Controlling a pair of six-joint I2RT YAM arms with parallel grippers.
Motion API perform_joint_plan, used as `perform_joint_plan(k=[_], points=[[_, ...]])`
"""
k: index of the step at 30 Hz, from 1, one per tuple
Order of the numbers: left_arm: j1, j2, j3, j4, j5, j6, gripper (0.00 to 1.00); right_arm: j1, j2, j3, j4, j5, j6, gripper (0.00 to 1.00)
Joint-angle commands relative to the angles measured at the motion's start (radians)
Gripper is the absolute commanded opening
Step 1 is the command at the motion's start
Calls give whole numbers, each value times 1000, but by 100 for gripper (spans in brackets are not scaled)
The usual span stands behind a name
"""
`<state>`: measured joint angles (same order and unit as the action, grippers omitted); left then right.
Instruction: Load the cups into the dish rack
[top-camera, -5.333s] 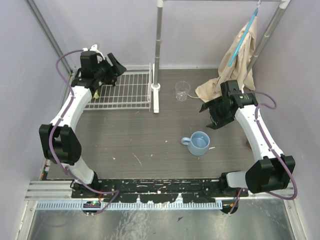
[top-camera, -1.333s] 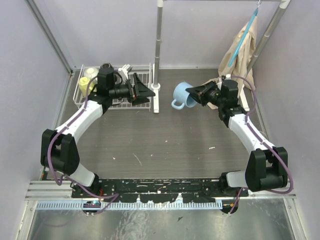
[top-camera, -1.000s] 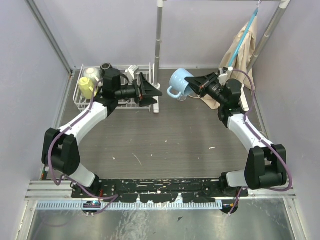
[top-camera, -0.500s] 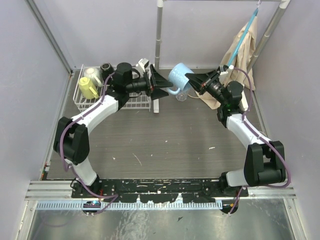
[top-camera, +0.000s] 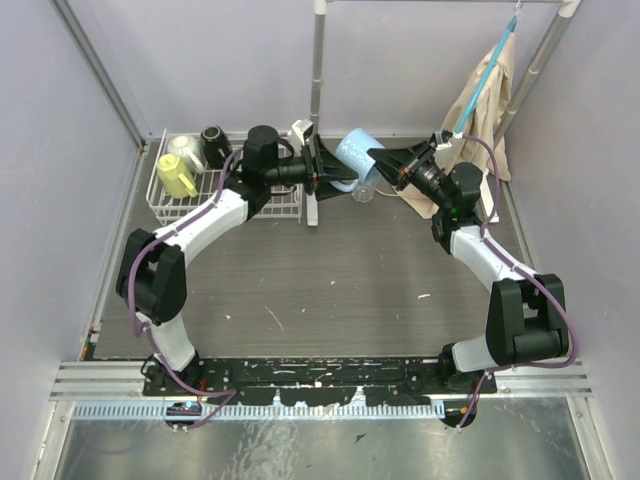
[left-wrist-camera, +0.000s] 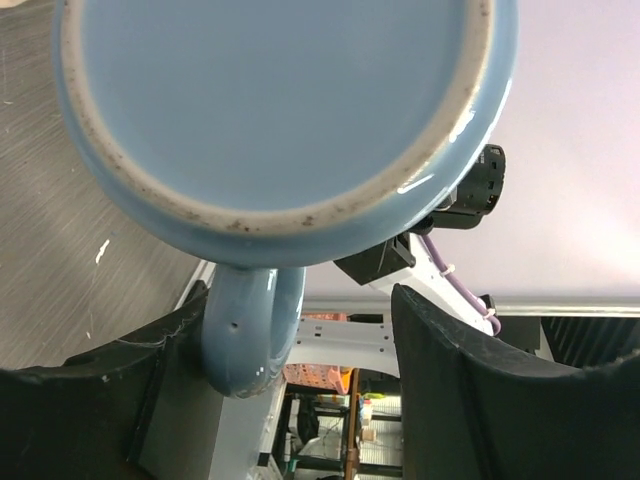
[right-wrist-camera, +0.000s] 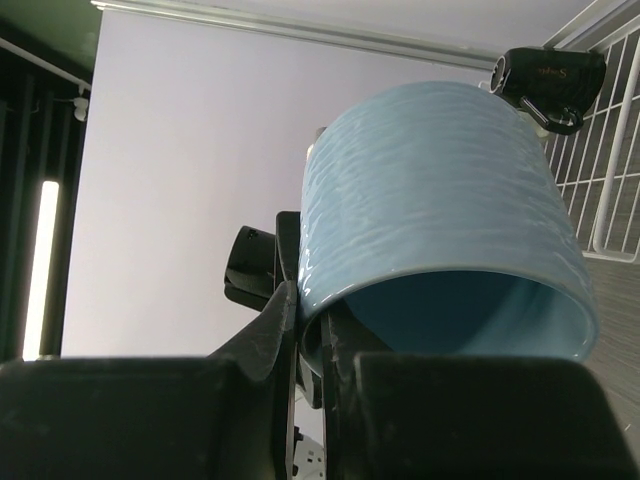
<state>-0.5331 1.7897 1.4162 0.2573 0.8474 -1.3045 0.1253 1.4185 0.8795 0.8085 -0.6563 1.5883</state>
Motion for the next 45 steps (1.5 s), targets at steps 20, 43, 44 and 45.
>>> perform_joint_plan(k=[20,43,44,45], points=[[-9,35,46,148,-26,-101,59,40,-18,19,190,-9,-2,1],[-2,57,34,281,27,-202,28,87,11,8,177,-9,-20,1],[-2,60,36,282,37,-204,27,87,12,8,177,-9,-21,1],[-2,61,35,281,45,-204,26,89,15,7,173,-9,-23,1]])
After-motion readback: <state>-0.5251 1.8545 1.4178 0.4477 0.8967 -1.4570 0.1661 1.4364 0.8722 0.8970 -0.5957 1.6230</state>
